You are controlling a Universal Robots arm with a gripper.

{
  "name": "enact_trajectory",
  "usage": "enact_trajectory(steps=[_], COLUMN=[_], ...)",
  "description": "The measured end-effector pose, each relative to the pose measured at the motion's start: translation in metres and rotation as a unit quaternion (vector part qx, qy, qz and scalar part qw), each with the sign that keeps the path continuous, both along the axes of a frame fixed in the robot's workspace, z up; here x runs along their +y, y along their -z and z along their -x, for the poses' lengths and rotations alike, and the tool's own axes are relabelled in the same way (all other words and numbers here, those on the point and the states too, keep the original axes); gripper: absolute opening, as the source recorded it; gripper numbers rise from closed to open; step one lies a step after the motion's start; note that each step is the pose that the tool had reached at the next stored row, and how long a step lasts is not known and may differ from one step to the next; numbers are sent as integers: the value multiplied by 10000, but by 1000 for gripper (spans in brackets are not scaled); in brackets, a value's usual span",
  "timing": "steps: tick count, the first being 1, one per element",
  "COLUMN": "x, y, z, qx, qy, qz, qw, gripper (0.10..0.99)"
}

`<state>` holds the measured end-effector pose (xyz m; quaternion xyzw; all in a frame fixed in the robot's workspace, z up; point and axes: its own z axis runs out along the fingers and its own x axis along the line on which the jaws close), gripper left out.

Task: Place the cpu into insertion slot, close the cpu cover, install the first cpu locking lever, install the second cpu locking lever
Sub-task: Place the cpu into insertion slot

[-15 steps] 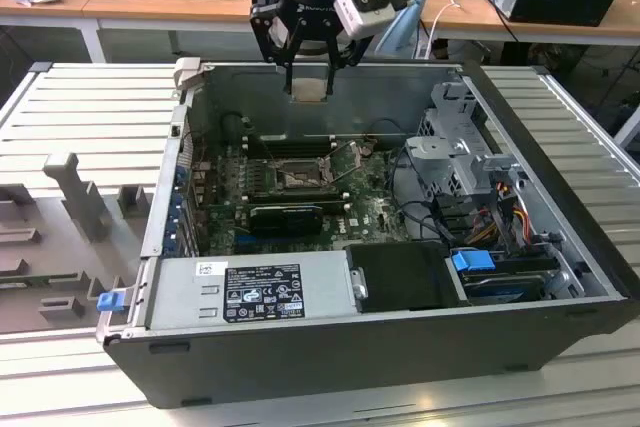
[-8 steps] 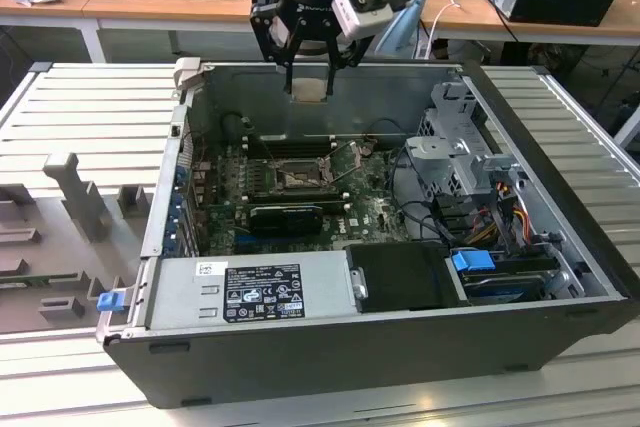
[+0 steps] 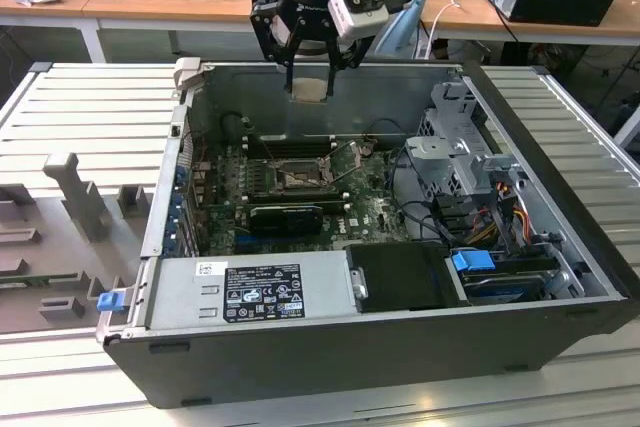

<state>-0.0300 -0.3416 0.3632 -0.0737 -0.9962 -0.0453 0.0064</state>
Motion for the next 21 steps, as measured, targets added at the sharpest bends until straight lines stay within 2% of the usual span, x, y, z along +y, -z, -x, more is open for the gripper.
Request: enact_trajectory(steps=[5, 21], x=[0, 0], y=[0, 0], z=[0, 0], qx=[0, 0], qy=[204, 515], qz=[0, 0], qw=[9998, 9987], gripper=[529, 529])
